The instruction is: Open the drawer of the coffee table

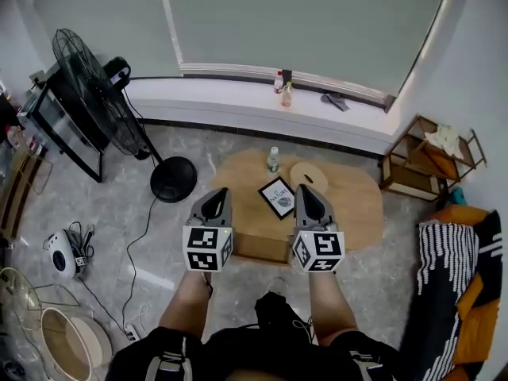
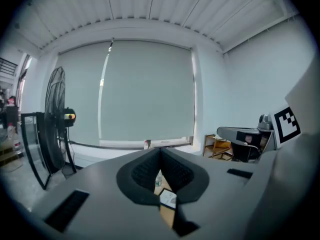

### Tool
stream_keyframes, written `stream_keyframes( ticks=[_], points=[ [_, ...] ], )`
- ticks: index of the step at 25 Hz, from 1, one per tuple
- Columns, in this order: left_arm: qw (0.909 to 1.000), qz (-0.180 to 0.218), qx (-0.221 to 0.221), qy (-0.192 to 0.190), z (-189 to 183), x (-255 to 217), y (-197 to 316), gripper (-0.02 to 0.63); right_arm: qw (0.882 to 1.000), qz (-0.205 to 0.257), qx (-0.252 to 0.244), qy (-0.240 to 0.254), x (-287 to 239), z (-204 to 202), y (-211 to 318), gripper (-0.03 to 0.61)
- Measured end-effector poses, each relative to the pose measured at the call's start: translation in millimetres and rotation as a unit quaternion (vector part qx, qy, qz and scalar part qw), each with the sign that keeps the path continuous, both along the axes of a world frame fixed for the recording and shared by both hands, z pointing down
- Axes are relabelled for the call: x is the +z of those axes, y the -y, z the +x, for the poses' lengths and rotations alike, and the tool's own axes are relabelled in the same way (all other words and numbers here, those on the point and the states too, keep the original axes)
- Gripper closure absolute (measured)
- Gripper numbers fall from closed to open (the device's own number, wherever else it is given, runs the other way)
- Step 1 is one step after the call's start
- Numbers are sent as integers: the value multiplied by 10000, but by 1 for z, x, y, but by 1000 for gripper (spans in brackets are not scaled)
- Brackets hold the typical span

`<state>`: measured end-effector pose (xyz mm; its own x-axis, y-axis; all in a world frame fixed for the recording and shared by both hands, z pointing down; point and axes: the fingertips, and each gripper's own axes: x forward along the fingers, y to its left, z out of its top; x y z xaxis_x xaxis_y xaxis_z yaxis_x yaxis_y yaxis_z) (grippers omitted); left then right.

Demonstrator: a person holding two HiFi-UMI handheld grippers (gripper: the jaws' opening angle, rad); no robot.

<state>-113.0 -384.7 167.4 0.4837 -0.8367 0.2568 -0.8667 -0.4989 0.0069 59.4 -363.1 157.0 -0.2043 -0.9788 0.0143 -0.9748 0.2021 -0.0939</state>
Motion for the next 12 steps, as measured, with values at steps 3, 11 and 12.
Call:
stream_keyframes(
  ticks=[3, 11, 12],
  points=[
    [9993, 359, 124, -20, 37, -67, 25, 594, 9996, 290, 40, 2, -65, 26, 23, 565],
    [9971, 633, 394, -168, 96, -134, 49, 594, 9979, 636, 76, -131, -142, 57, 55, 565],
    [9968, 663, 423, -160, 96, -137, 53, 594, 9977, 657, 68, -127, -146, 55, 59, 565]
  ],
)
